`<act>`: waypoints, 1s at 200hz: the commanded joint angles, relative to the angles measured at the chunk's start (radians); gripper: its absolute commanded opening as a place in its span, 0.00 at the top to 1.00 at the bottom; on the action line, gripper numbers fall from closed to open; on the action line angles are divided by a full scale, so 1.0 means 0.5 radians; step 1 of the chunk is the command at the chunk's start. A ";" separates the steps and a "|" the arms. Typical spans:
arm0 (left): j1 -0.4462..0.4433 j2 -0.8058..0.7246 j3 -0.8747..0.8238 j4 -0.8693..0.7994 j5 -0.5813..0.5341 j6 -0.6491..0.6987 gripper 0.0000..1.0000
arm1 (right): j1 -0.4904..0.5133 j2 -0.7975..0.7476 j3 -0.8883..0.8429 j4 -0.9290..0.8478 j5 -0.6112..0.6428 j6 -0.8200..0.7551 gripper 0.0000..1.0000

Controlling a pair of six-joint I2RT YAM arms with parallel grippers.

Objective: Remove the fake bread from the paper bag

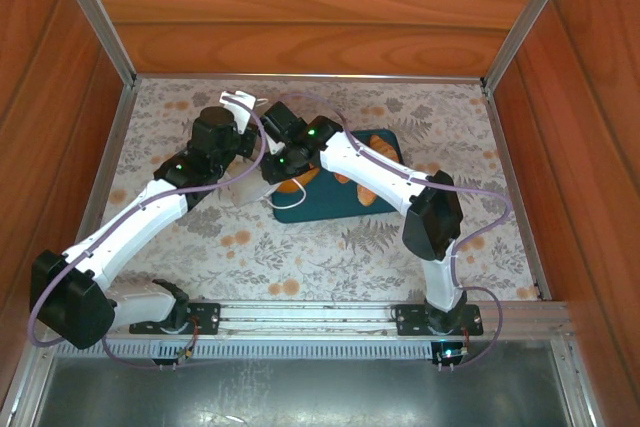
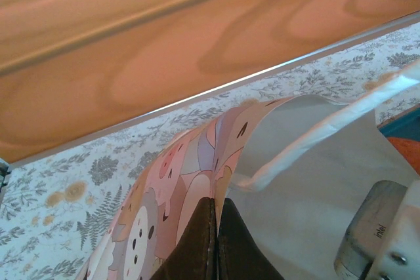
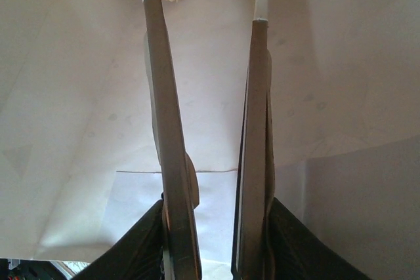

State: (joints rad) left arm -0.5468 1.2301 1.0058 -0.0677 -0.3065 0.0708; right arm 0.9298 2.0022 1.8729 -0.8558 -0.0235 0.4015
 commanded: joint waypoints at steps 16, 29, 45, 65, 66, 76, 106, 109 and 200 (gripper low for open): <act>0.016 -0.051 0.041 0.046 0.035 -0.029 1.00 | 0.011 -0.009 -0.010 -0.028 0.103 0.035 0.66; 0.015 -0.056 0.038 0.046 0.039 -0.030 1.00 | 0.006 0.001 0.000 -0.055 0.149 0.053 0.66; 0.017 -0.059 0.032 0.047 0.045 -0.031 1.00 | 0.006 0.012 0.014 -0.055 0.148 0.046 0.66; 0.017 -0.053 0.032 0.046 0.057 -0.043 1.00 | 0.007 0.035 0.045 -0.028 0.099 0.018 0.64; 0.015 -0.053 0.030 0.046 0.059 -0.043 1.00 | 0.008 0.037 0.052 -0.028 0.097 0.017 0.64; 0.016 -0.047 0.030 0.046 0.067 -0.049 1.00 | 0.006 0.062 0.086 -0.034 0.082 0.008 0.63; 0.015 -0.037 0.041 0.046 0.097 -0.054 1.00 | 0.010 0.125 0.160 -0.008 0.018 -0.027 0.64; 0.017 -0.039 0.041 0.046 0.098 -0.053 1.00 | 0.007 0.130 0.169 -0.011 0.016 -0.026 0.64; 0.020 -0.016 0.018 0.047 0.038 -0.081 1.00 | 0.010 0.079 0.141 0.017 0.101 -0.045 0.87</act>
State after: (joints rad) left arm -0.5415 1.2274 1.0058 -0.0757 -0.2668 0.0509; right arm 0.9283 2.0811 1.9461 -0.8696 0.0006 0.3912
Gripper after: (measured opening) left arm 0.049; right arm 0.307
